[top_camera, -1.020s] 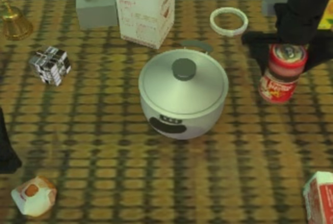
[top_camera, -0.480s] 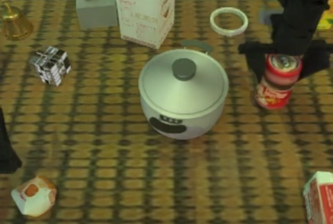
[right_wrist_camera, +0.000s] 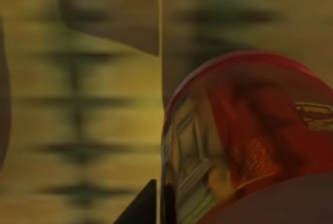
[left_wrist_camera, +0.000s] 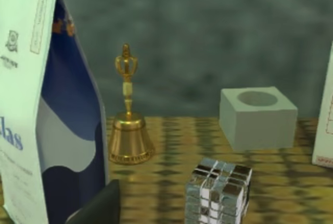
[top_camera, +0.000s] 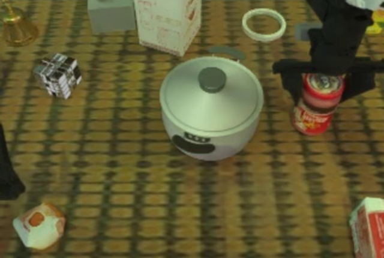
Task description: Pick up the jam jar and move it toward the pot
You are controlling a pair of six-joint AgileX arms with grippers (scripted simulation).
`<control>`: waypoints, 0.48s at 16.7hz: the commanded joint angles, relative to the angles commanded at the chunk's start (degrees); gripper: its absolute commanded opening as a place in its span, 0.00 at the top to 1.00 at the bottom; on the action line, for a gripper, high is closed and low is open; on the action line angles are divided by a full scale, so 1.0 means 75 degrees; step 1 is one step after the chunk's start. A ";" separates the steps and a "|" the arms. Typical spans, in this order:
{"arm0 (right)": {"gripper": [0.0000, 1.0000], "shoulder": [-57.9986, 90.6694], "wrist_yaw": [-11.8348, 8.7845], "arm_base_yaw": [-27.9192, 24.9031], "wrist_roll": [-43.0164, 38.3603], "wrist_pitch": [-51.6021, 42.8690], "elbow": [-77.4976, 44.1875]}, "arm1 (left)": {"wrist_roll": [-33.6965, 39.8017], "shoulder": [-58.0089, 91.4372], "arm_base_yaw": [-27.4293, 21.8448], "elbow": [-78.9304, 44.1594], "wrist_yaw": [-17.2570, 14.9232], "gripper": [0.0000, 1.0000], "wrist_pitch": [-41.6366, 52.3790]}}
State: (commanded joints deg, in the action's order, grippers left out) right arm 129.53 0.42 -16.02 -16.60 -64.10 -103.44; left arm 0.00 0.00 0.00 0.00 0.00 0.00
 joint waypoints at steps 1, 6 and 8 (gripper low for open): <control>0.85 0.0000 0.0000 0.0000 0.0000 0.0000 0.0000 | 0.0000 0.0000 0.0000 0.0000 0.0000 0.00 0.0000; 0.47 0.0000 0.0000 0.0000 0.0000 0.0000 0.0000 | 0.0000 0.0000 0.0000 0.0000 0.0000 0.00 0.0000; 0.32 0.0000 0.0000 0.0000 0.0000 0.0000 0.0000 | 0.0000 0.0000 0.0000 0.0000 0.0000 0.00 0.0000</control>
State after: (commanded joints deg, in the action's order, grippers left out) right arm 129.53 0.42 -16.02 -16.60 -64.10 -103.44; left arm 0.00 0.00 0.00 0.00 0.00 0.00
